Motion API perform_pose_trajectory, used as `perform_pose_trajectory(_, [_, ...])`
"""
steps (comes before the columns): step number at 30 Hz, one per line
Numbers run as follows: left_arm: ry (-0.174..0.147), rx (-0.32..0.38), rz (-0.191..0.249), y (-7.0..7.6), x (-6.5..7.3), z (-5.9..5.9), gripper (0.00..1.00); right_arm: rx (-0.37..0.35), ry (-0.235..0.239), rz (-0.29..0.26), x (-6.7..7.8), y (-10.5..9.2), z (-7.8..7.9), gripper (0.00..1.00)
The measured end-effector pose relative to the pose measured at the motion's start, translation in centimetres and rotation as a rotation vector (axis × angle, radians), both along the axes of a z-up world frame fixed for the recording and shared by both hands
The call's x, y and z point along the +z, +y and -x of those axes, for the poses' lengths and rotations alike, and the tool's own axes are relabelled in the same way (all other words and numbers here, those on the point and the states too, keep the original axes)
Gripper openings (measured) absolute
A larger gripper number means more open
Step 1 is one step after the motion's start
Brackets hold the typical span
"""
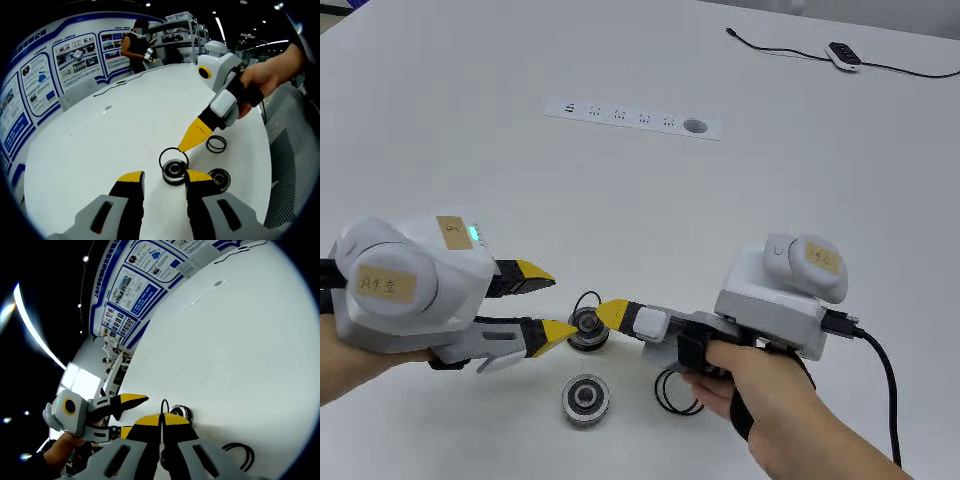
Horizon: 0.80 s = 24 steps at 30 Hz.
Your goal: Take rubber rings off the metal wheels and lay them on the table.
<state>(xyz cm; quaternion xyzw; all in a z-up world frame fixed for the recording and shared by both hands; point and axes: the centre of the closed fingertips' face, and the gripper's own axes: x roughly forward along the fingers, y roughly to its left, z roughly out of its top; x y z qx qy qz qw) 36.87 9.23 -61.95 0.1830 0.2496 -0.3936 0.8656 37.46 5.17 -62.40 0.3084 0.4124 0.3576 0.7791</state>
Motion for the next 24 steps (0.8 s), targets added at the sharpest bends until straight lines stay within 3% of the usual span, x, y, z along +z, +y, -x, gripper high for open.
perform_pose_trajectory(7, [-0.010,0.014,0.003,0.0,0.4,0.6,0.35,-0.038,-0.006,0.019,0.1,-2.3,0.6,0.02])
perform_pose_trajectory(24, [-0.025,0.016,0.033,-1.1,1.0,1.1,0.34,-0.164,0.076,0.039,-1.9,-7.4,3.1,0.02])
